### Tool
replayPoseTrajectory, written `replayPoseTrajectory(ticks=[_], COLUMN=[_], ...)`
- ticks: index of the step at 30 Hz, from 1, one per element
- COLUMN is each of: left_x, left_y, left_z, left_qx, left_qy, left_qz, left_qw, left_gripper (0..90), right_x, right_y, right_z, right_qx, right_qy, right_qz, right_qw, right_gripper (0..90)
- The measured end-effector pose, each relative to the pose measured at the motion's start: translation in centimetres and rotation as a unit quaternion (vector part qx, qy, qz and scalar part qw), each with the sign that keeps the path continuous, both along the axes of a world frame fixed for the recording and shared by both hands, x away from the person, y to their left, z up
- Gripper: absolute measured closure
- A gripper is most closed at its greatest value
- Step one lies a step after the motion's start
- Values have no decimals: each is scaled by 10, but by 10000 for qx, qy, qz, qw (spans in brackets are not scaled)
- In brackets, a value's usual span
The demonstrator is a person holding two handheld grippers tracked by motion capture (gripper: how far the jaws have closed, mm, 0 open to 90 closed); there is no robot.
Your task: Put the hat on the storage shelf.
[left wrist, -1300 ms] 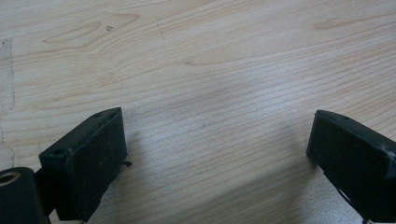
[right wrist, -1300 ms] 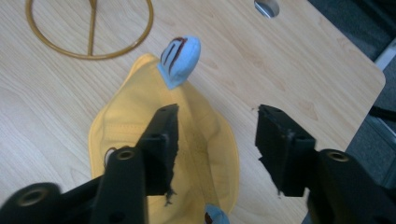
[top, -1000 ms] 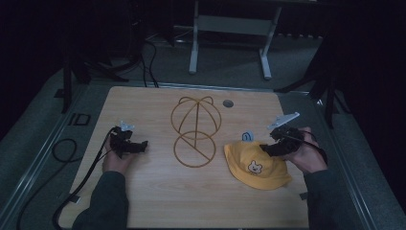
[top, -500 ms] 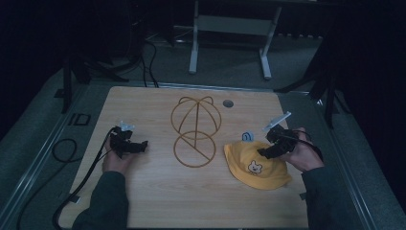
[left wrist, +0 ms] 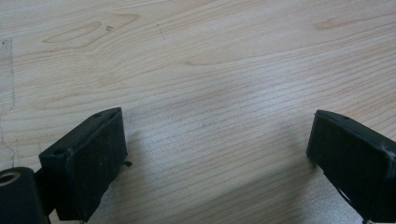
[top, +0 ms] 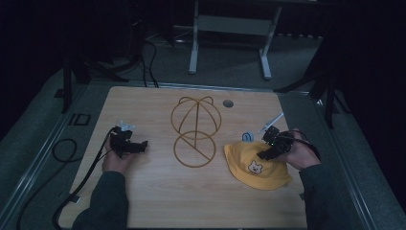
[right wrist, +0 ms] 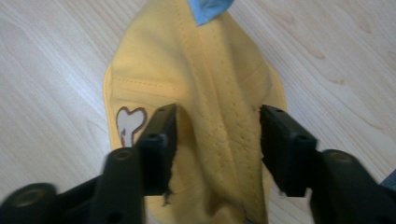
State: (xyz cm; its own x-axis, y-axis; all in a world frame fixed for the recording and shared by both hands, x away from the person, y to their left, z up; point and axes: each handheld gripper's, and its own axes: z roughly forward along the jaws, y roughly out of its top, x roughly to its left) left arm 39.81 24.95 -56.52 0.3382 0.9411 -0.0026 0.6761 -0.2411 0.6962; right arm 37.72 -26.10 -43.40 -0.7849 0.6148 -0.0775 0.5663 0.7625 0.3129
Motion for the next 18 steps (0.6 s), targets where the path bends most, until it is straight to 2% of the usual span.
replayPoseTrajectory(ticks=[3, 4, 6, 10, 18], left_x=[0, 0, 0, 0, 0], left_y=[0, 0, 0, 0, 0], left_z=[0, 0, 0, 0, 0], left_qx=[-1, -1, -2, -2, 0], left_qy=[-1, -1, -1, 0, 1], left_qz=[1, 1, -1, -2, -1], left_qw=[10000, 10000, 10000, 10000, 10000], left_gripper=[49, 49, 49, 49, 49], right_x=[-1, -1, -1, -3, -8], right_y=[3, 3, 5, 6, 6], right_z=[0, 0, 1, 3, 9], right_qx=[-75, -75, -192, -231, -245], right_qy=[83, 83, 44, 16, -247], right_qz=[97, 97, 189, 241, 264], right_qw=[9999, 9999, 9996, 9994, 9990], right_gripper=[632, 632, 754, 787, 812])
